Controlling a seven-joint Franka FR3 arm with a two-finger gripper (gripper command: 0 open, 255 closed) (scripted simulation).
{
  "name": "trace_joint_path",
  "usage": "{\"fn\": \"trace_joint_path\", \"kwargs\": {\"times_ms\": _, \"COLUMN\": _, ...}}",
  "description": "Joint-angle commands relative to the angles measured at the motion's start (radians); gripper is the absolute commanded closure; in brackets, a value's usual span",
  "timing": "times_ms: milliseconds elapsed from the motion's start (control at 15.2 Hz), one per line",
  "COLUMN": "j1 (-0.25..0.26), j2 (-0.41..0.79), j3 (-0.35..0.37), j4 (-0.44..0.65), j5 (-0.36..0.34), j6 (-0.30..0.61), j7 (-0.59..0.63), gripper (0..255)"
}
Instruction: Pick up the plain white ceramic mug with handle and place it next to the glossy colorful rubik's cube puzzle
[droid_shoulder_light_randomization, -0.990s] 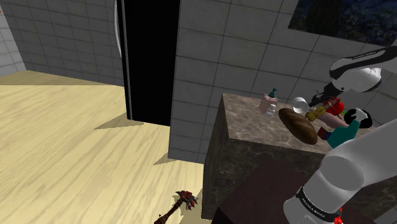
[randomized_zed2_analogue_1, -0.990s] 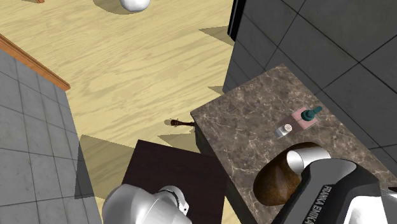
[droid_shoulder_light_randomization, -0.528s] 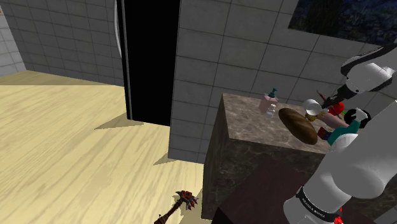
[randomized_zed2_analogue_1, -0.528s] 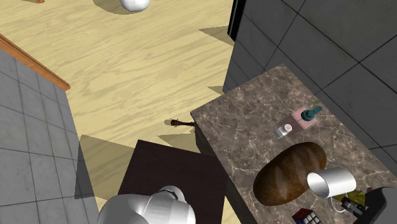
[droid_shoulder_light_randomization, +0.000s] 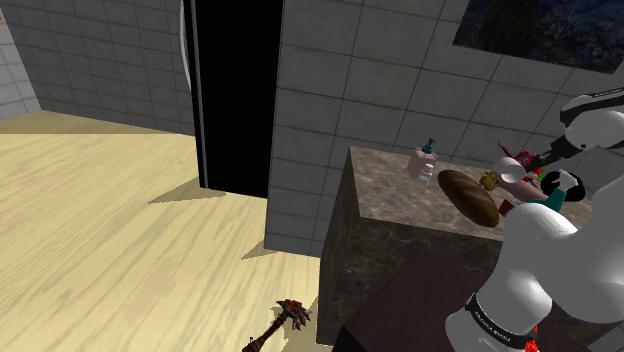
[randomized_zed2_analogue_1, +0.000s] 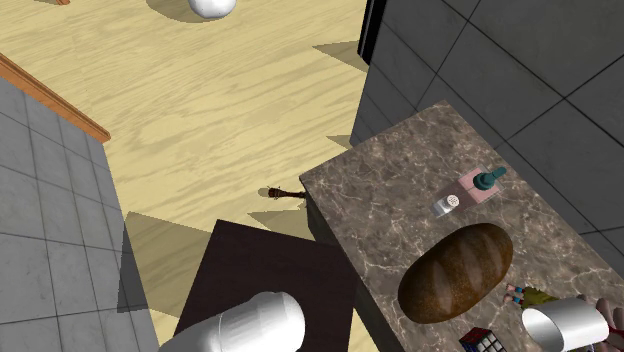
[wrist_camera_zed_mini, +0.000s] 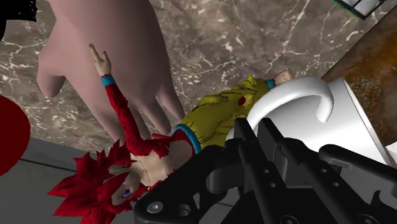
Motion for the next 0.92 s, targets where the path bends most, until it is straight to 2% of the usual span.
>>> {"fn": "trace_joint_path", "kwargs": {"times_ms": 0, "j1": 0.028, "j2": -0.029, "j3": -0.029, "j4": 0.011, "j5": -0.027, "j6": 0.01, "j7": 0.005, "gripper": 255}}
{"fn": "trace_joint_path", "kwargs": {"times_ms": 726, "j1": 0.081, "j2": -0.099, "j3": -0.096, "j4": -0.056, "j5": -0.085, "j6": 0.131, "j7": 0.01, "gripper": 255}}
{"fn": "trace_joint_path", "kwargs": {"times_ms": 792, "j1": 0.073, "j2": -0.089, "j3": -0.086, "j4": -0.052, "j5": -0.077, "j6": 0.119, "j7": 0.009, "gripper": 255}}
{"fn": "trace_joint_path", "kwargs": {"times_ms": 858, "j1": 0.073, "j2": -0.089, "j3": -0.086, "j4": -0.052, "j5": -0.077, "j6": 0.119, "j7": 0.009, "gripper": 0}}
